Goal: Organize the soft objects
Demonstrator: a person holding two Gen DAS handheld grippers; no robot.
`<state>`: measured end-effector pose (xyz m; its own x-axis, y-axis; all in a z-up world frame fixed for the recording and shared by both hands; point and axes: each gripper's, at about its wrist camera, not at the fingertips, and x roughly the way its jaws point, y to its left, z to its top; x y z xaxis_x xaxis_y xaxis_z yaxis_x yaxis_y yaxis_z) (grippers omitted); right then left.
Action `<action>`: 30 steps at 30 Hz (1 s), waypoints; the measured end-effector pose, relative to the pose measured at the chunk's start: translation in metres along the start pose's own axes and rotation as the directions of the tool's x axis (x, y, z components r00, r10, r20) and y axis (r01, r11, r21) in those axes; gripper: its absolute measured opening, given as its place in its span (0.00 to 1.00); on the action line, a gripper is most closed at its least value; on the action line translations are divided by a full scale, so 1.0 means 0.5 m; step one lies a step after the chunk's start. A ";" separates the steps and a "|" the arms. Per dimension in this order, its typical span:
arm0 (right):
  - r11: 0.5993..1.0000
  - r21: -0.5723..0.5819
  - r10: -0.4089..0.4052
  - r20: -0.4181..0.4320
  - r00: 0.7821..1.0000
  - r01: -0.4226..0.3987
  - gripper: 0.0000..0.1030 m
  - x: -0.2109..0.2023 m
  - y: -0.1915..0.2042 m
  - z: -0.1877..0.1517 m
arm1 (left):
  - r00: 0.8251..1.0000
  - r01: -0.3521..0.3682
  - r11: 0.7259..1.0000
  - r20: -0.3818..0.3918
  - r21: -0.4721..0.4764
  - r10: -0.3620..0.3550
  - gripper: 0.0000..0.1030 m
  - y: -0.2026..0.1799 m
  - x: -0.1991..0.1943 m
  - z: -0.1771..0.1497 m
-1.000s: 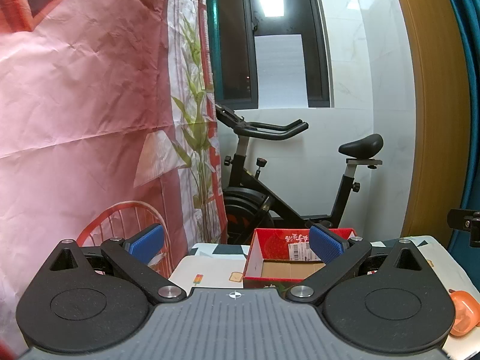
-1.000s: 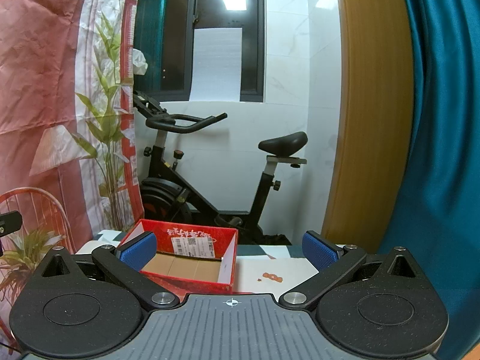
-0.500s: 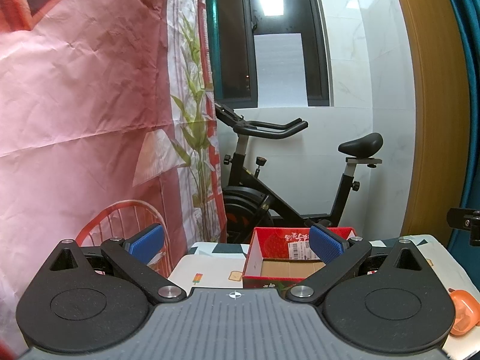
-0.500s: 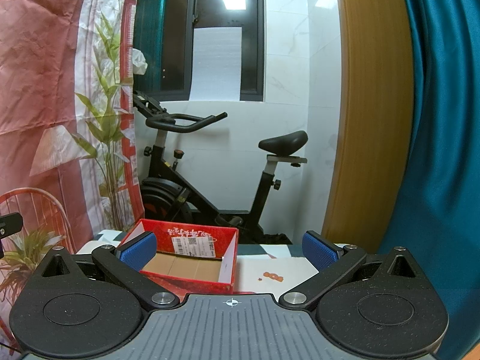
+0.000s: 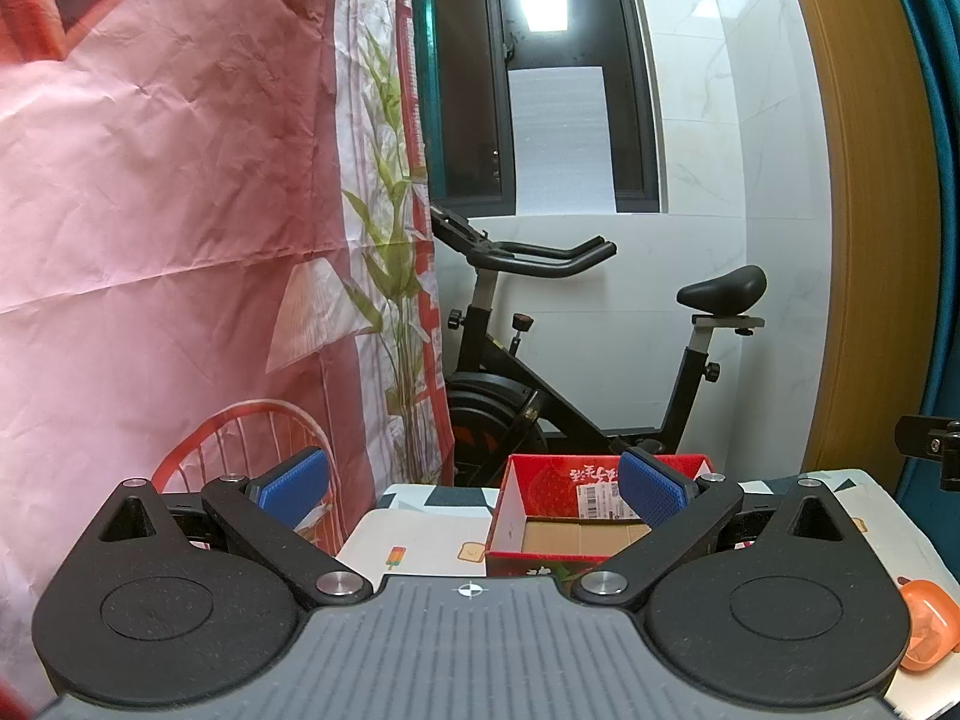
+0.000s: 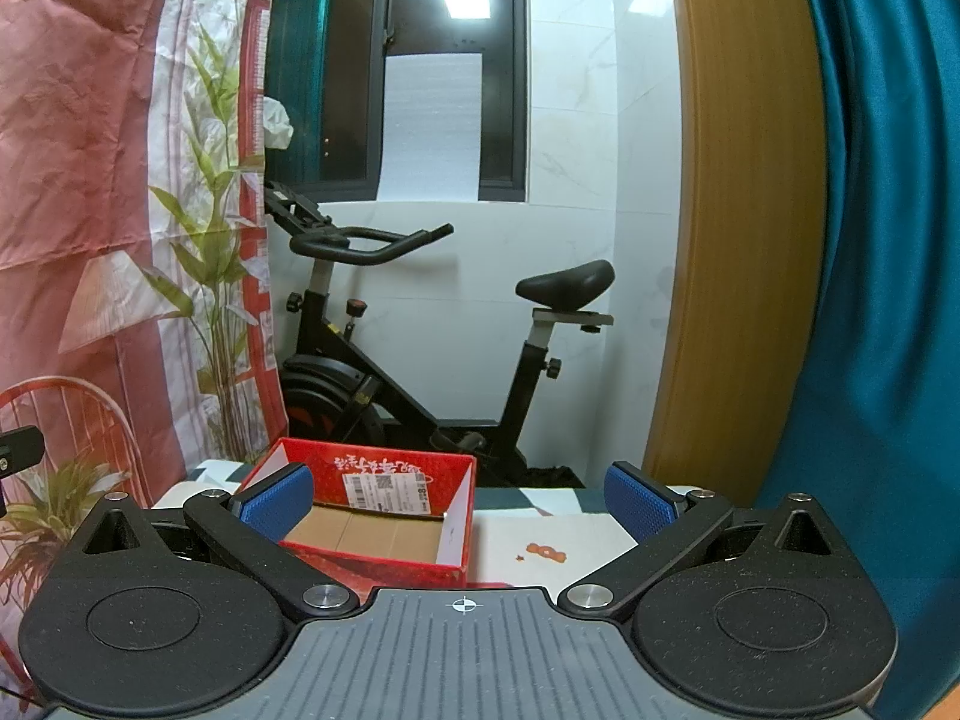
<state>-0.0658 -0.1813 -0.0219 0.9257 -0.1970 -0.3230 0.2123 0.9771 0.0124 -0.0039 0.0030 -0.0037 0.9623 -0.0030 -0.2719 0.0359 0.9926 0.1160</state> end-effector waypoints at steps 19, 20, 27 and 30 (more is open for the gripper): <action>0.998 0.052 0.027 -0.008 1.000 -0.026 1.00 0.041 -0.008 -0.027 | 1.000 -0.005 1.000 0.018 -0.023 0.006 1.00 0.003 0.029 -0.032; 0.997 0.067 0.042 -0.014 0.999 -0.041 1.00 0.049 -0.012 -0.032 | 1.000 -0.012 1.000 0.022 -0.015 0.013 1.00 0.000 0.035 -0.040; 0.983 0.133 0.137 -0.066 0.988 -0.128 1.00 0.144 -0.030 -0.097 | 1.000 -0.013 0.998 0.007 0.063 0.013 1.00 -0.025 0.106 -0.112; 0.981 0.154 0.134 -0.076 0.988 -0.121 1.00 0.196 -0.032 -0.148 | 0.999 -0.010 0.996 -0.053 0.083 0.015 1.00 -0.031 0.148 -0.145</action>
<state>-0.0017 -0.2101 -0.1240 0.9191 -0.0580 -0.3898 0.1448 0.9696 0.1973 0.0472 -0.0039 -0.0951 0.9473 0.0179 -0.3200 0.0483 0.9790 0.1979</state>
